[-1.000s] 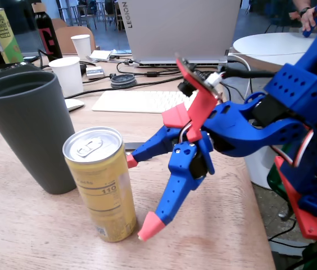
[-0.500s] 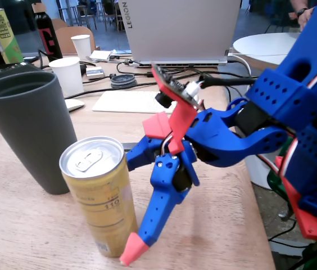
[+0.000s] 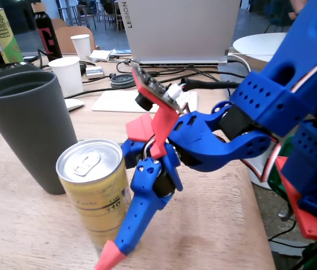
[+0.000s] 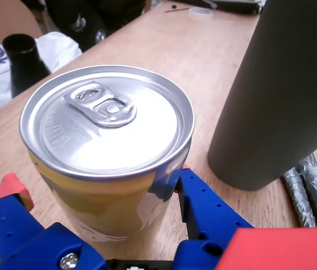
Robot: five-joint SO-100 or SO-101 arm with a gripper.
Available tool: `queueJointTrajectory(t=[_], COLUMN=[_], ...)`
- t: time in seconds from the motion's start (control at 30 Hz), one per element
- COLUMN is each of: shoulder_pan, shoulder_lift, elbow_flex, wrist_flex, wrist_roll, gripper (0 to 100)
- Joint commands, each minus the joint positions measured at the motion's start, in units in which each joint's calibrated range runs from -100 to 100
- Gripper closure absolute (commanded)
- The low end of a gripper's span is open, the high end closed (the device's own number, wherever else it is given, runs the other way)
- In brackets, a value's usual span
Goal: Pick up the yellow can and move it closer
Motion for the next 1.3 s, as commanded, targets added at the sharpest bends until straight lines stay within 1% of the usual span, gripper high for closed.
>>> queueJointTrajectory(t=[0.0,0.07,0.13,0.5,0.67,0.83,1.0,1.13,1.23,1.27], shoulder_pan=[-0.74,-0.74,-0.74,-0.74,-0.07,-0.58,1.45,2.47,8.39,12.45], shoulder_lift=[-0.11,-0.11,-0.11,-1.49,-14.87,-23.53,-36.13,-46.0,-49.86,-52.86], elbow_flex=[-2.84,-2.84,-2.84,0.18,7.17,7.54,6.41,6.41,6.41,6.51], wrist_flex=[-0.15,-0.15,-0.15,0.01,0.01,0.75,16.76,25.05,29.16,31.54], wrist_roll=[-0.05,-0.1,-0.1,-0.15,-0.15,0.0,0.0,-0.05,-0.1,-0.1], gripper=[57,67,72,72,71,71,71,71,71,71])
